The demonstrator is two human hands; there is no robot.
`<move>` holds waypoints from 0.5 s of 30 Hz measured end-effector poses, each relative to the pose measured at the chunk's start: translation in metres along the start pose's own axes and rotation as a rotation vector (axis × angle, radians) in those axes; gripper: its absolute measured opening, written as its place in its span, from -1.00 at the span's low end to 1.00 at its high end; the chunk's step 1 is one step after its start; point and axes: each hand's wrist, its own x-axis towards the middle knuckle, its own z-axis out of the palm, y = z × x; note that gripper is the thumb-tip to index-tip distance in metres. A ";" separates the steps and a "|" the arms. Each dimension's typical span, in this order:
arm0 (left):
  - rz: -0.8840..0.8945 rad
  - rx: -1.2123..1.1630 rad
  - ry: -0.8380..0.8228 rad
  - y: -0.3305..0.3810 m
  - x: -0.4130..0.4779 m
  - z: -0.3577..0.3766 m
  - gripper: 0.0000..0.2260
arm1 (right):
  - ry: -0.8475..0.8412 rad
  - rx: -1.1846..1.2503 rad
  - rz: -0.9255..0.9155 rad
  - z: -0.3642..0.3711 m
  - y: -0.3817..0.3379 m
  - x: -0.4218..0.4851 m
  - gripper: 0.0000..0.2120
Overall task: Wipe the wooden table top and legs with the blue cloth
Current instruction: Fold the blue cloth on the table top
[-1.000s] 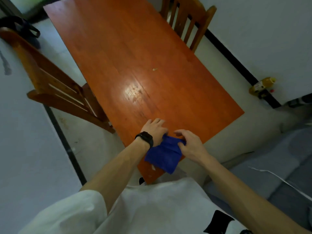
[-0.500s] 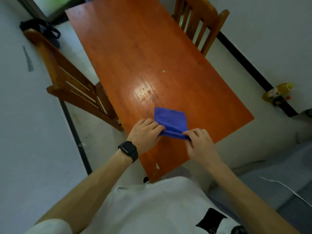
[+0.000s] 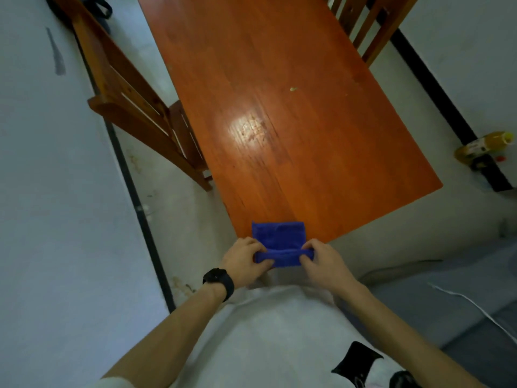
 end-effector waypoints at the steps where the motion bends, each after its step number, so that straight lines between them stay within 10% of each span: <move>1: -0.026 -0.057 0.046 0.003 0.006 -0.003 -0.80 | 0.011 0.088 0.052 -0.002 -0.002 0.007 -0.94; 15: -0.455 -0.395 0.124 0.008 0.061 0.004 -0.73 | 0.088 0.161 0.200 0.005 -0.006 0.054 -0.80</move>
